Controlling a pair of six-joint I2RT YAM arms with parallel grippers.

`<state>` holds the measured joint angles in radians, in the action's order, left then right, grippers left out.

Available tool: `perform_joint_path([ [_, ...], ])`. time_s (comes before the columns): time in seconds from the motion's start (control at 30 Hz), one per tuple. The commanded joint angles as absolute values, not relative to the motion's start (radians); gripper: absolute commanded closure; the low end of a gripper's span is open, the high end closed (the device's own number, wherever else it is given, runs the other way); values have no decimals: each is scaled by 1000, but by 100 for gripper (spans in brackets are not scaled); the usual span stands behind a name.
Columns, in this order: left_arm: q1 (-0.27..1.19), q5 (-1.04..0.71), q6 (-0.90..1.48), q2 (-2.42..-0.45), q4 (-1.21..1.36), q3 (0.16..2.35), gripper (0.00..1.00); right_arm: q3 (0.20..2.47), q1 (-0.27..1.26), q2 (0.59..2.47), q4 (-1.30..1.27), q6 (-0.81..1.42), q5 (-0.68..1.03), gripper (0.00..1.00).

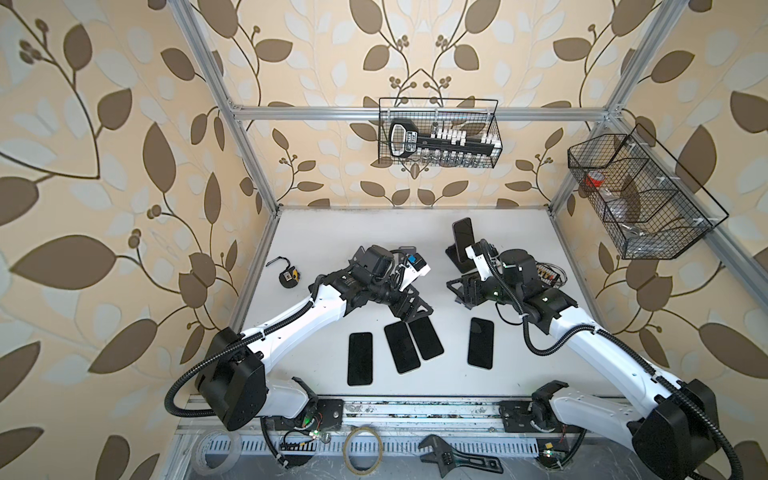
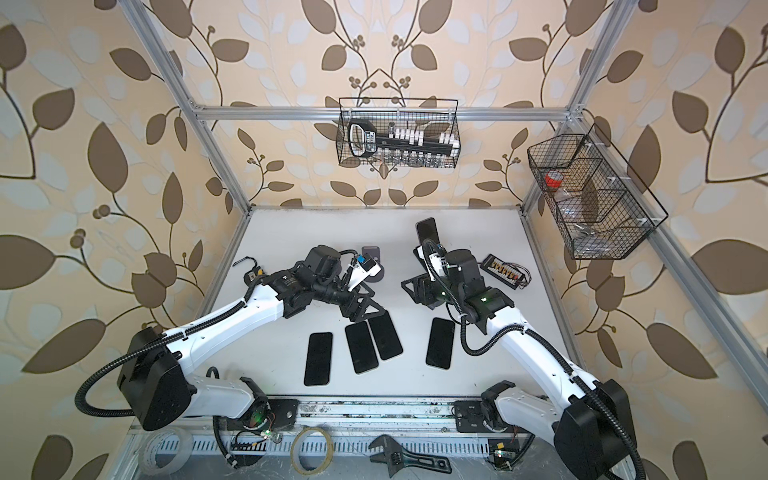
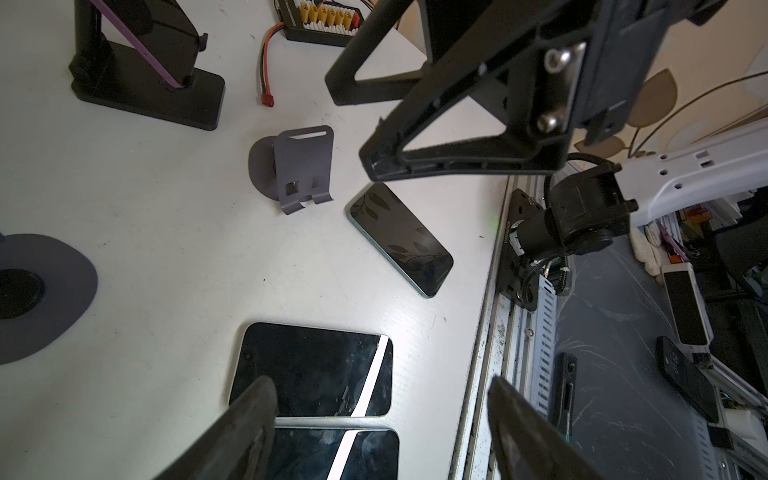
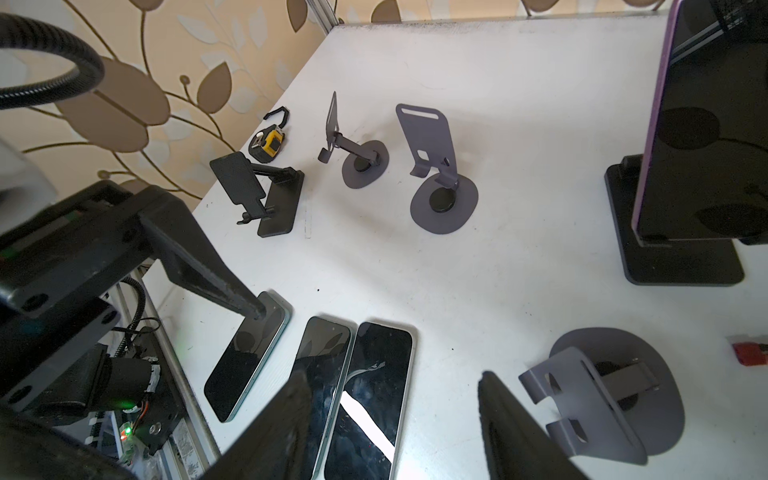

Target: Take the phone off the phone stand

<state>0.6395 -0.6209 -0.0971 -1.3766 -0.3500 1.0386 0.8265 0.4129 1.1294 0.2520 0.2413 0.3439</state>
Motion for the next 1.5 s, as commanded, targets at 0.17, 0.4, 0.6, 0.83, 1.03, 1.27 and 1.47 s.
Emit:
perform_joint_path([
  [0.17, 623, -576, -86, -1434, -354, 1133, 21, 867, 404, 1160, 268, 219, 329, 35],
  [0.4, 618, -597, -70, -1475, -336, 1143, 21, 852, 402, 1142, 268, 216, 310, 34],
  [0.6, 606, -623, -50, -1484, -310, 1141, 21, 864, 400, 1150, 268, 221, 296, 34],
  [0.83, 586, -657, -29, -1515, -289, 1170, 21, 880, 396, 1160, 267, 226, 270, 34],
  [1.03, 586, -657, -12, -1557, -291, 1218, 21, 907, 386, 1173, 266, 242, 209, 34],
  [1.27, 586, -654, 43, -1611, -251, 1284, 23, 959, 355, 1208, 278, 242, 166, 34],
  [1.47, 587, -650, 58, -1662, -290, 1349, 23, 1001, 311, 1255, 278, 236, 141, 32],
])
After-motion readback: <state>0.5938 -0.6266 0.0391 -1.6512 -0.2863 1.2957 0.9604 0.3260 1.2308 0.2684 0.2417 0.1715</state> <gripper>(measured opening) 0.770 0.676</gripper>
